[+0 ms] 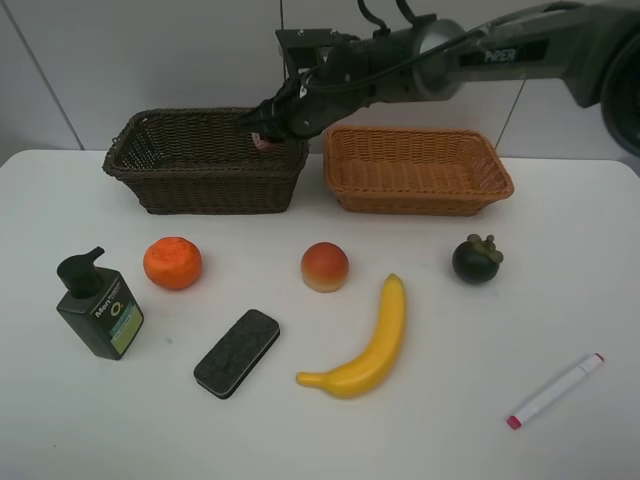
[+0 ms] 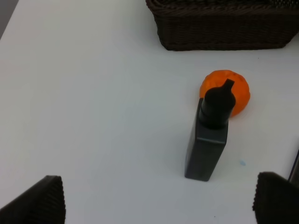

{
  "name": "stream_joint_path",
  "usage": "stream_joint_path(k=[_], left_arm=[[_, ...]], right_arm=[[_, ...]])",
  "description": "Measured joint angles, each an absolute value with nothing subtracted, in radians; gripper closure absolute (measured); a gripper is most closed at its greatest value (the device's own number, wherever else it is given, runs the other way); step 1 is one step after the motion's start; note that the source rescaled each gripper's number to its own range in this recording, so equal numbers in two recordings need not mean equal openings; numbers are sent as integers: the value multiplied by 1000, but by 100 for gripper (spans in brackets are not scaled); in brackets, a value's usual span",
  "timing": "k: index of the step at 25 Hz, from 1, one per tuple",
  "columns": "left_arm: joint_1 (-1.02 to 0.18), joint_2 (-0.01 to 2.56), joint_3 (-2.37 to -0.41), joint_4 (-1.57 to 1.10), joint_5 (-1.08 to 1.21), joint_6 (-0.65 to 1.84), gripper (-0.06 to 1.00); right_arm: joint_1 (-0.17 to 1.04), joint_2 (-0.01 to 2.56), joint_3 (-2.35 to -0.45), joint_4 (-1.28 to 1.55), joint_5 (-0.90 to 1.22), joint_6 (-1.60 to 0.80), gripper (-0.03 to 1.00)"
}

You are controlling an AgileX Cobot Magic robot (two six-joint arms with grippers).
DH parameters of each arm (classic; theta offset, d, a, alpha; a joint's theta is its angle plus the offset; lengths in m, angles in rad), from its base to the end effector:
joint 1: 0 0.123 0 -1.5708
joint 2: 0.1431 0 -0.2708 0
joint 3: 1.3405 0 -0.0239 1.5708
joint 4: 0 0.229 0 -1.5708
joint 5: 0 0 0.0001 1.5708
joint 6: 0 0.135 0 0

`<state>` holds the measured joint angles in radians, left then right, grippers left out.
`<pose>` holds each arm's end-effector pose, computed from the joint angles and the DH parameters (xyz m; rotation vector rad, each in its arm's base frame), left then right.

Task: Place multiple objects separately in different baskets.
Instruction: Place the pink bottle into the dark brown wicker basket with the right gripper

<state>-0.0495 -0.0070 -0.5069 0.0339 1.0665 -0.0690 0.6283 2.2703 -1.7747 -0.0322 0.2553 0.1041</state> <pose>0.0278 0.0026 0.2483 -0.0218 2.0358 -0.0339 0.4279 0.3095 0.1510 -0.6153 2.1751 0.3699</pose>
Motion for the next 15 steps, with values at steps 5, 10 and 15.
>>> stream_joint_path(k=[5, 10, 15], left_arm=[[-50, -7, -507, 34, 1067, -69, -5], [-50, -7, -507, 34, 1067, -69, -5], [-50, -7, -507, 34, 1067, -69, -5]], right_arm=[[632, 2304, -1775, -32, 261, 102, 68], [632, 2305, -1775, -32, 256, 100, 68], [632, 2305, -1775, -37, 188, 33, 14]])
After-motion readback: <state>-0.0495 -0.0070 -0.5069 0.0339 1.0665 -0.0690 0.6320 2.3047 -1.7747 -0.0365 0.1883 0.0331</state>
